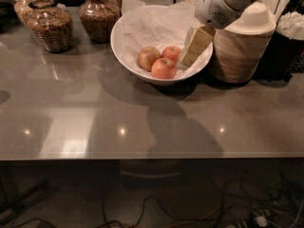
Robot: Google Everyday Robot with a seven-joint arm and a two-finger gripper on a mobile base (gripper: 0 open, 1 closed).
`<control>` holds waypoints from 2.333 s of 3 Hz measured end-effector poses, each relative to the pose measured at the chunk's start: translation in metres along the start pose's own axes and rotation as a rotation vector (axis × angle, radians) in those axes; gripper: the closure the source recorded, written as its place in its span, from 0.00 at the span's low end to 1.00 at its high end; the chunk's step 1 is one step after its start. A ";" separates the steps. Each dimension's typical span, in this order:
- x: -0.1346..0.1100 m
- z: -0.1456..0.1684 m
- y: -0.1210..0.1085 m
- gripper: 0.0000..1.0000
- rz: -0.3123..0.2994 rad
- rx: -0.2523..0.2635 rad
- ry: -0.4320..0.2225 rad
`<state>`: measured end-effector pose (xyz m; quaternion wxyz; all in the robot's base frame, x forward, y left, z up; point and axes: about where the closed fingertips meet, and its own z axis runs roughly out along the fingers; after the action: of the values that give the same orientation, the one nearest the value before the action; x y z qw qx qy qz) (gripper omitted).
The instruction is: Pick apple from white bowl
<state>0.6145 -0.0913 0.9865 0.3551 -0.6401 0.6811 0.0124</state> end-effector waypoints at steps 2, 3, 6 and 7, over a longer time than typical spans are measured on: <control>0.001 0.010 -0.036 0.19 -0.238 0.114 0.053; 0.007 0.017 -0.051 0.42 -0.335 0.124 0.106; 0.047 0.059 -0.067 0.31 -0.416 0.041 0.195; 0.051 0.077 -0.072 0.31 -0.416 0.023 0.190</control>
Offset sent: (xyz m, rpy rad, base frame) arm 0.0659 -0.0062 0.0175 -0.2739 -0.3471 0.1695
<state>0.7172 -0.1120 0.9353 0.2913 -0.7611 0.5650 -0.1292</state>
